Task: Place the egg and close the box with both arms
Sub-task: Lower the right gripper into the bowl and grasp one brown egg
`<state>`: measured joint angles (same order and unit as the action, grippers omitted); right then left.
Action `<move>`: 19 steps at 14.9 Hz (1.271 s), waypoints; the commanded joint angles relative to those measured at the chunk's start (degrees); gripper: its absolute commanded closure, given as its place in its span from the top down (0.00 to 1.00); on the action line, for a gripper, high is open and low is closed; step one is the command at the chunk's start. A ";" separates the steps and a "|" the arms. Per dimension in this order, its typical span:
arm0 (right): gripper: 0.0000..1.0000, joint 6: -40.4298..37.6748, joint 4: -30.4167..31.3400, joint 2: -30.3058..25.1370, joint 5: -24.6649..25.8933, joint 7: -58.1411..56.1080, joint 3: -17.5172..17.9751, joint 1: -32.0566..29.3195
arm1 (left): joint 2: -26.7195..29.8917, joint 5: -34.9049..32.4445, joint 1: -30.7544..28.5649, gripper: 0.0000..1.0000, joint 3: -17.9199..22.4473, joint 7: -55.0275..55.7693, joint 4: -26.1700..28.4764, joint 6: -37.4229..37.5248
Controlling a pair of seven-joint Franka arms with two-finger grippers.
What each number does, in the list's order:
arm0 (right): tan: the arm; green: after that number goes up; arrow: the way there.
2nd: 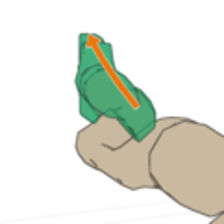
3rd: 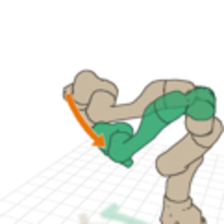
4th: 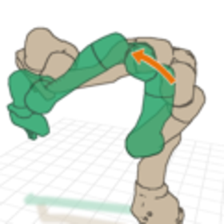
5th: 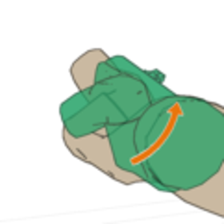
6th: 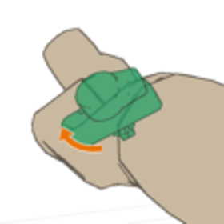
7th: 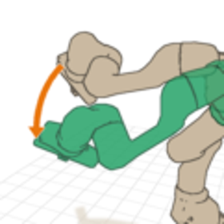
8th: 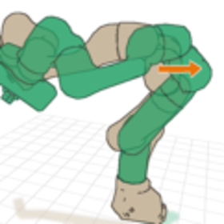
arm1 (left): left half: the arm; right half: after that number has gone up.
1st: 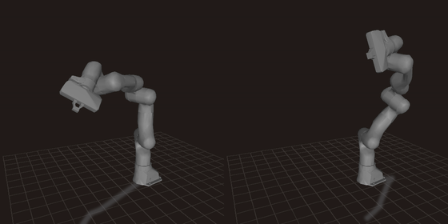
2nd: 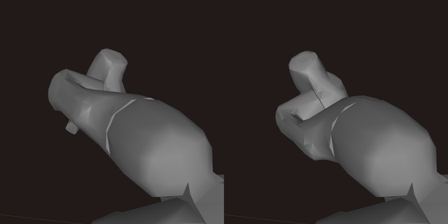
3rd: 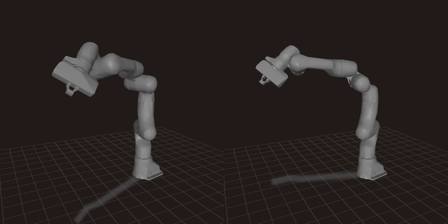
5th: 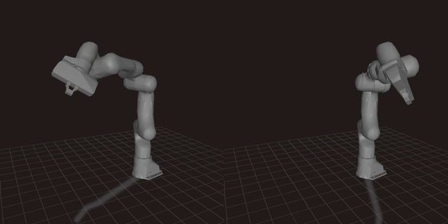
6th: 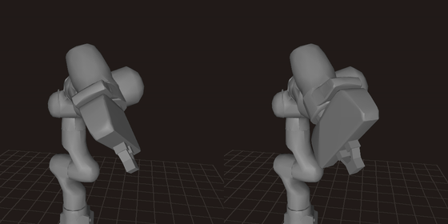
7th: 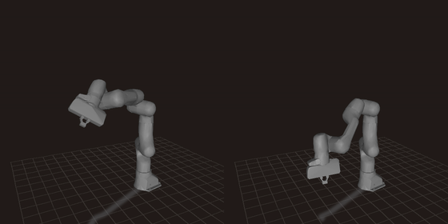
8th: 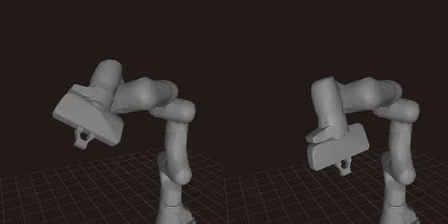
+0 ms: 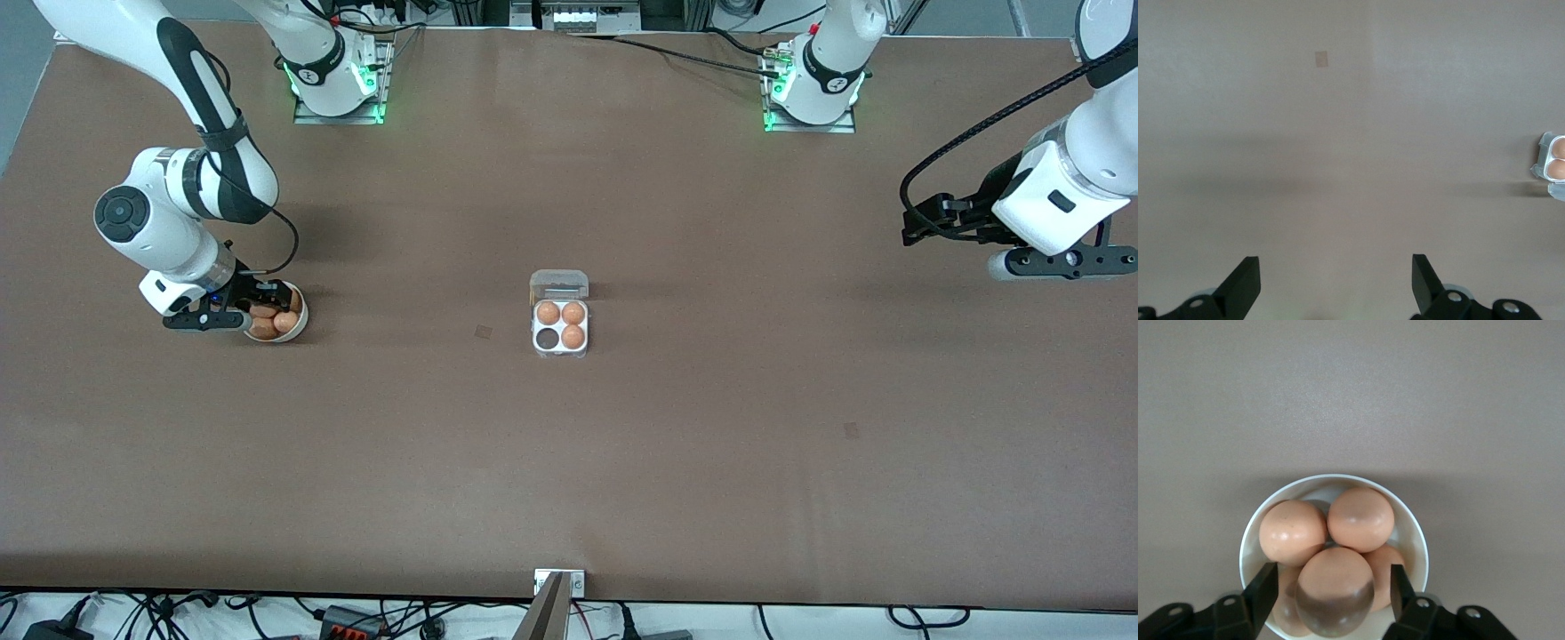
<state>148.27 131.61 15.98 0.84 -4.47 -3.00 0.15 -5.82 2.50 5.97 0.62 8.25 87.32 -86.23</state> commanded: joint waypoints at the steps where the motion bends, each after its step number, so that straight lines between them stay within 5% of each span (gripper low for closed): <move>1: 0.42 0.62 0.41 -0.24 -0.14 -1.77 0.10 -0.23 | -0.42 0.14 -0.35 1.00 -0.01 -1.39 -1.01 0.36; 5: 0.28 0.53 0.32 -0.24 -0.14 -1.77 0.10 -0.23 | -0.51 0.23 -0.35 1.00 -0.01 -1.31 -1.01 0.36; 10: 0.27 -3.40 -1.17 -3.66 -0.14 -1.68 0.28 0.81 | -0.42 0.23 -0.35 1.00 -0.01 -1.39 -1.01 0.36; 16: 0.27 -28.95 -20.03 -4.73 -0.22 1.73 0.36 5.64 | -0.42 0.32 -0.35 1.00 -0.01 -1.31 -1.01 0.36; 19: 0.27 -35.23 -27.61 -3.76 -0.66 10.24 0.36 12.22 | -0.42 0.32 -0.35 1.00 -0.01 -1.39 -1.01 0.36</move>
<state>117.01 109.39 10.48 0.70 0.05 -2.41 7.76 -5.82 2.50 5.97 0.62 8.20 87.32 -86.23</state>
